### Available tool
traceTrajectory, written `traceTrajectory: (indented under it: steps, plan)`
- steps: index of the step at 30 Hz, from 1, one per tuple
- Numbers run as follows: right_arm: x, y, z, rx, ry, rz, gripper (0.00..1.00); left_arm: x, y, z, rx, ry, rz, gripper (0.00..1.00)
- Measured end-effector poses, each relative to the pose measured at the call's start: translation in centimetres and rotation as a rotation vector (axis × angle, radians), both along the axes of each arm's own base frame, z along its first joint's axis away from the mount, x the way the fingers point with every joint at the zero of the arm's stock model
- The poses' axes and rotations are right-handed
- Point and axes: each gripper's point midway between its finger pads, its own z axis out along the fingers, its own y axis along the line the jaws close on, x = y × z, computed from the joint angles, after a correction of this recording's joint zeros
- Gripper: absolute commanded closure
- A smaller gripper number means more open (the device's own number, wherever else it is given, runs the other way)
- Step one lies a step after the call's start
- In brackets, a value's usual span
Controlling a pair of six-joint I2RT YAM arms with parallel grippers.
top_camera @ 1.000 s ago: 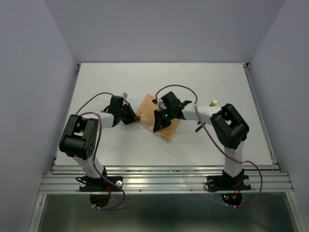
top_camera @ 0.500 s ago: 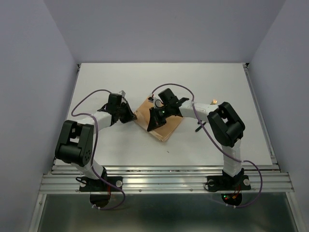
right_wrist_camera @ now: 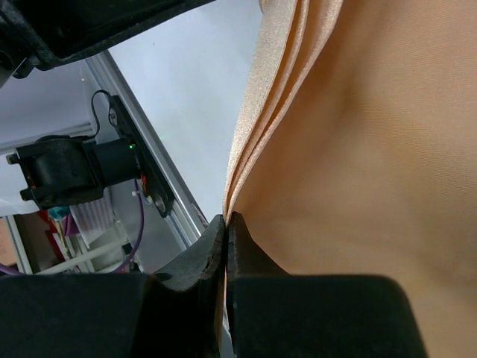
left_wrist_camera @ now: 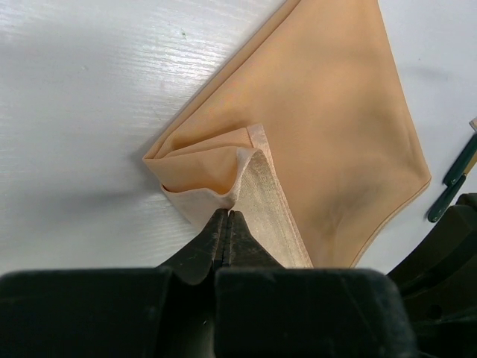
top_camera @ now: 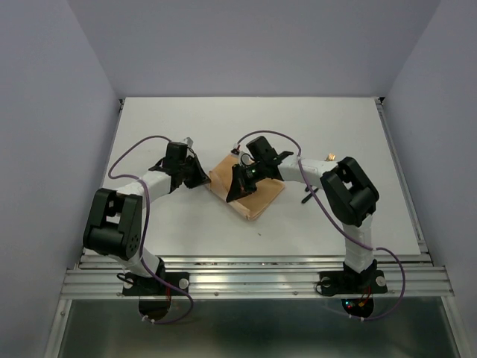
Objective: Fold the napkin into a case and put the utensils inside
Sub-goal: Fold the lower triangle-folded napkin at the center of the board.
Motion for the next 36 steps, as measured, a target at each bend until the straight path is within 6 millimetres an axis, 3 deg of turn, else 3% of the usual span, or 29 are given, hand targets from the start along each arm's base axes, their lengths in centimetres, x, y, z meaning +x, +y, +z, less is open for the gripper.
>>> traceTrajectory:
  steps: [8,13,21,25,31,36]
  plan:
    - [1.3,-1.1,0.0,0.053,0.061,-0.058,0.99,0.2,0.0,0.6,0.002,-0.01,0.004,0.98]
    - [1.8,-1.3,0.3,0.097,0.089,-0.076,0.99,0.6,0.0,1.1,0.0,-0.022,0.005,0.93]
    - [2.2,-1.3,-0.5,0.113,0.131,-0.091,0.99,0.7,0.0,1.4,0.0,-0.026,0.009,0.92]
    - [2.5,-1.3,-1.1,0.126,0.151,-0.098,0.99,0.8,0.1,1.5,0.006,-0.029,0.017,0.86]
    - [2.9,-1.4,-0.9,0.149,0.159,-0.108,0.99,0.5,1.7,2.1,0.052,-0.047,0.102,0.74]
    - [3.0,-1.3,-0.6,0.162,0.155,-0.109,0.99,-0.6,3.2,3.7,0.058,-0.104,0.185,0.72]
